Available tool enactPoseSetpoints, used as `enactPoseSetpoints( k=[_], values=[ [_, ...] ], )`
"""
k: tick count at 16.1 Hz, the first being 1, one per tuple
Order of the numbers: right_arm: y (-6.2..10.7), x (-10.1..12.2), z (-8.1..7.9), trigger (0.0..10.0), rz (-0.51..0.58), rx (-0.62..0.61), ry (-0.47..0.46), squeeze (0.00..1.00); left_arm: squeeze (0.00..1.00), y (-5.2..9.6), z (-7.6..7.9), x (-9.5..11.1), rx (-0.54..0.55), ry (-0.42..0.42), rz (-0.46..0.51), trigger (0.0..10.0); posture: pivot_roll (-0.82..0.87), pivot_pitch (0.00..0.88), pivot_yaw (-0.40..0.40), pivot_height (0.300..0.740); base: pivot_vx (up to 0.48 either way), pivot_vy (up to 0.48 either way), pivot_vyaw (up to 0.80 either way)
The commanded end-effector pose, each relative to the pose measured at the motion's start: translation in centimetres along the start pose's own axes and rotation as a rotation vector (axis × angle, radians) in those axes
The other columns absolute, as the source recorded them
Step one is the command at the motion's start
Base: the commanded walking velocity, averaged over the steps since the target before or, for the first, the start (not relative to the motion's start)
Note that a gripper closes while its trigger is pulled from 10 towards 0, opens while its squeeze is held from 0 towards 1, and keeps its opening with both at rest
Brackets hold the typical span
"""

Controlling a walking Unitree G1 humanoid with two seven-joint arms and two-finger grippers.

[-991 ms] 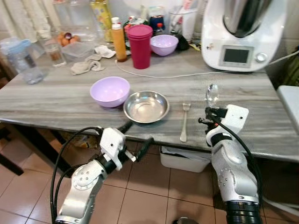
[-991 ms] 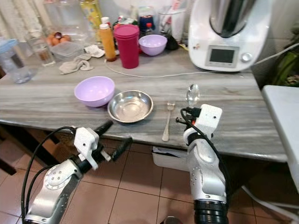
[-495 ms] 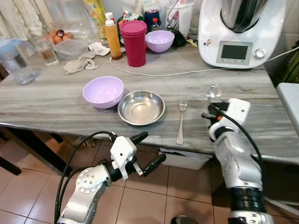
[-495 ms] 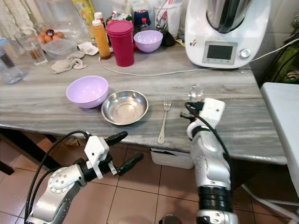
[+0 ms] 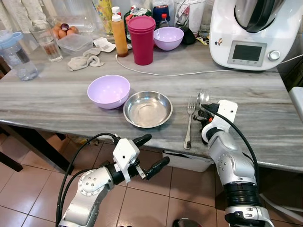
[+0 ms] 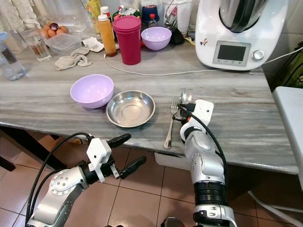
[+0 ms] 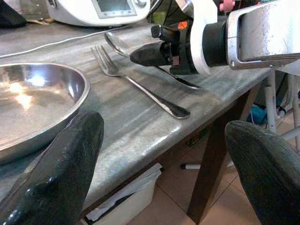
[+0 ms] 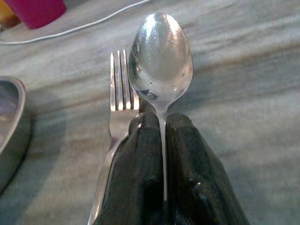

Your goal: Setting the table

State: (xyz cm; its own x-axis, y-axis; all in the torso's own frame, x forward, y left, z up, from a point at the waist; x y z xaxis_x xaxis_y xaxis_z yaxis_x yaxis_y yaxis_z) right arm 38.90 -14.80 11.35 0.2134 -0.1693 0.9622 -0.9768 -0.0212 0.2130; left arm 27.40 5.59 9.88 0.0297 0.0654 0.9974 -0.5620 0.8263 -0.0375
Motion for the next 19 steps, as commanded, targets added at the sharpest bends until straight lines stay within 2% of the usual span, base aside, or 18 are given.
enactPoseSetpoints(
  k=[1, 10, 12, 16, 17, 19],
  values=[
    [-0.2, -0.2, -0.5, 10.0, -0.020, 0.018, 0.004, 0.00, 0.00, 0.0, 0.3, 0.1, -0.011, -0.015, -0.002, 10.0, -0.25, 0.124, 0.032, 0.740, 0.000, 0.000, 0.00],
    [0.5, -2.4, 0.2, 10.0, -0.092, -0.015, 0.009, 0.00, 0.00, -0.7, 0.4, 0.3, -0.021, -0.011, 0.018, 10.0, -0.26, 0.118, 0.029, 0.740, 0.000, 0.000, 0.00],
    [0.5, -2.5, -0.1, 10.0, -0.101, -0.005, 0.015, 0.00, 0.00, -0.7, 1.1, 0.4, -0.045, 0.006, 0.029, 10.0, -0.26, 0.117, 0.028, 0.740, 0.000, 0.000, 0.00],
    [0.5, -2.8, -0.1, 10.0, -0.115, -0.006, 0.021, 0.00, 0.00, -0.7, 1.1, 0.3, -0.045, 0.007, 0.026, 10.0, -0.25, 0.119, 0.024, 0.740, 0.000, 0.000, 0.00],
    [0.4, -2.8, -0.1, 10.0, -0.114, -0.002, 0.018, 1.00, 0.00, -0.8, 1.0, 0.4, -0.043, 0.006, 0.027, 10.0, -0.25, 0.119, 0.024, 0.740, 0.000, 0.000, 0.00],
    [0.4, -2.8, 0.1, 10.0, -0.115, -0.007, 0.019, 1.00, 0.00, -0.9, 0.8, 0.4, -0.041, 0.006, 0.027, 10.0, -0.26, 0.118, 0.024, 0.740, 0.000, 0.000, 0.00]
  ],
)
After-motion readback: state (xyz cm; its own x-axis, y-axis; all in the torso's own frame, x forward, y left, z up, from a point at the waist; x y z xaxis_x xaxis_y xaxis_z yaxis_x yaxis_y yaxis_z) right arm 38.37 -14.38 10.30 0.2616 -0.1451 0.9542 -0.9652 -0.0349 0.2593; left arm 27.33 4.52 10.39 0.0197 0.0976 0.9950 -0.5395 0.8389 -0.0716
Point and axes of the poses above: a point about 5 cm out from each wrist's last joint towards the gripper, its own y axis pointing back from the gripper into the wrist, its own x axis along the axis of the wrist's last joint, z = x × y, the point moved 5 cm from there along -y, pointing out of the wrist towards the gripper, and after that the axes turned 7 degrees about y, right-handed, at the moved point
